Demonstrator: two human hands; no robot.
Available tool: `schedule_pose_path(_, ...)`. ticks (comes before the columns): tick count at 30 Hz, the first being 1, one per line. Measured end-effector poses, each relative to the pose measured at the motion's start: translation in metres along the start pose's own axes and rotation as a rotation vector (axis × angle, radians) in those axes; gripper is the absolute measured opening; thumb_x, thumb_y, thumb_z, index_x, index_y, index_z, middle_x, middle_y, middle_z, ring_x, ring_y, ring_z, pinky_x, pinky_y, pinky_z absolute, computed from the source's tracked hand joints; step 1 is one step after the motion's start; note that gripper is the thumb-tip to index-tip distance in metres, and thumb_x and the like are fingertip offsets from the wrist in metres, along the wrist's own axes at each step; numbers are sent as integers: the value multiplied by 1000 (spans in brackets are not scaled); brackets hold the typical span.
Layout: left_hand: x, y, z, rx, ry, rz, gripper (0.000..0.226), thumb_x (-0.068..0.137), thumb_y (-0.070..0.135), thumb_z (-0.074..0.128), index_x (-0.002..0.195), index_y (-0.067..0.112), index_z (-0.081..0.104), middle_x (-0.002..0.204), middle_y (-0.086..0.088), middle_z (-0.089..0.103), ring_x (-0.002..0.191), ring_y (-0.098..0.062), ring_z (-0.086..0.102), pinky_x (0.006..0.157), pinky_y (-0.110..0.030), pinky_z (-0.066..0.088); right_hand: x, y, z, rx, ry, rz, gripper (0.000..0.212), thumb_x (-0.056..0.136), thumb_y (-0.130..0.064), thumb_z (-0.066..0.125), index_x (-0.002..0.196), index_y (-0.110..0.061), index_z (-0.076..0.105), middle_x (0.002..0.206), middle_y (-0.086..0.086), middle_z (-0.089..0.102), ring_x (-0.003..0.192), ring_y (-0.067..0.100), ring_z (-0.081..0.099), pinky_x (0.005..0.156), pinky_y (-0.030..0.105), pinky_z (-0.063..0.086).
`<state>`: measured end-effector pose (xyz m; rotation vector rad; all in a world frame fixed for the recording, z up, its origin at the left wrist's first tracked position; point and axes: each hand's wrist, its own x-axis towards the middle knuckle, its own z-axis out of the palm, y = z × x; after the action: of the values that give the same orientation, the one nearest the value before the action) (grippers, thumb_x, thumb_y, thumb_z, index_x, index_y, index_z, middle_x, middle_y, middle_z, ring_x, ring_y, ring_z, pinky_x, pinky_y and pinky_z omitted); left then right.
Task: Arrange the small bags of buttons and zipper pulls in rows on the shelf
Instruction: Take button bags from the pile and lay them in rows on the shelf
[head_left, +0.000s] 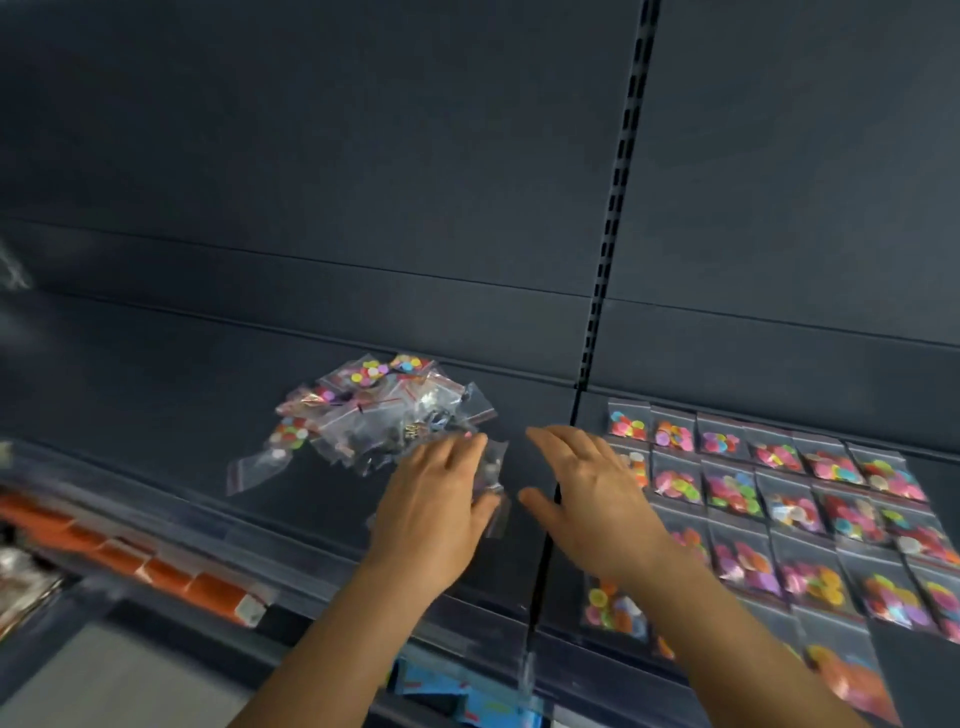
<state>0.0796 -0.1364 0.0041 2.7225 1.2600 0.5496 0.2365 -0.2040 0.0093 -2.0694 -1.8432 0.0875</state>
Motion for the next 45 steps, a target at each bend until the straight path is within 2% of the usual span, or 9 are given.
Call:
schedule_pose_path(14,8,-194,-28,-39,2,-173,59,93,38,51,145,20,30,144,1,43,132,-18,36,109,-32,32,115,-133,70,67,-20,-32,54,91,-36,54,141,-23,37,144,-2,40,133,21,34,111,34,26)
schedule_pose_path(25,56,-246,-15,-105,-108,-115,52,98,17,41,147,21,26,152,1,28,138,-19,27,112,-33,27,180,-163,104,4,-213,-45,46,97,-29,40,142,-25,35,144,-1,42,134,22,33,115,40,22)
schedule_pose_path(29,53,-258,-17,-122,-151,-104,34,99,21,38,129,19,52,132,2,49,117,-19,46,97,-34,40,182,-161,107,34,-261,-167,31,98,-31,38,119,-39,59,117,-11,63,112,13,53,107,39,29)
schedule_pose_path(32,46,-265,-22,-178,-61,-146,18,96,23,45,104,21,60,108,4,56,97,-15,54,78,-29,45,187,-158,106,98,-162,-92,27,96,-26,44,94,-18,70,84,1,70,75,18,63,88,35,47)
schedule_pose_path(34,45,-267,-24,-267,7,-197,10,93,25,51,102,22,56,107,6,55,93,-12,55,76,-28,47,193,-162,106,116,-100,0,23,94,-25,48,92,-15,68,77,4,69,67,20,62,72,30,50)
schedule_pose_path(36,47,-268,-24,-316,18,-222,20,93,26,52,114,23,53,117,6,54,102,-13,53,82,-30,46,198,-168,109,88,-118,56,20,92,-30,50,96,-18,65,80,4,67,77,22,62,74,32,51)
schedule_pose_path(38,52,-267,-20,-321,-21,-230,35,95,27,51,129,23,48,127,4,53,115,-15,48,90,-31,43,204,-173,115,17,-193,99,21,89,-36,53,100,-20,61,87,4,63,94,25,56,88,39,48)
schedule_pose_path(41,59,-268,-13,-295,-76,-240,46,93,28,55,137,22,43,126,1,55,120,-20,44,93,-33,41,212,-179,121,-48,-258,179,30,85,-36,57,111,-21,58,104,5,61,116,27,43,99,40,38)
schedule_pose_path(45,59,-274,-8,-391,-77,-276,49,88,17,61,135,22,47,122,-1,57,117,-22,47,98,-40,43,219,-182,121,77,-252,281,21,84,-30,63,104,-27,63,103,2,64,113,26,49,97,40,42)
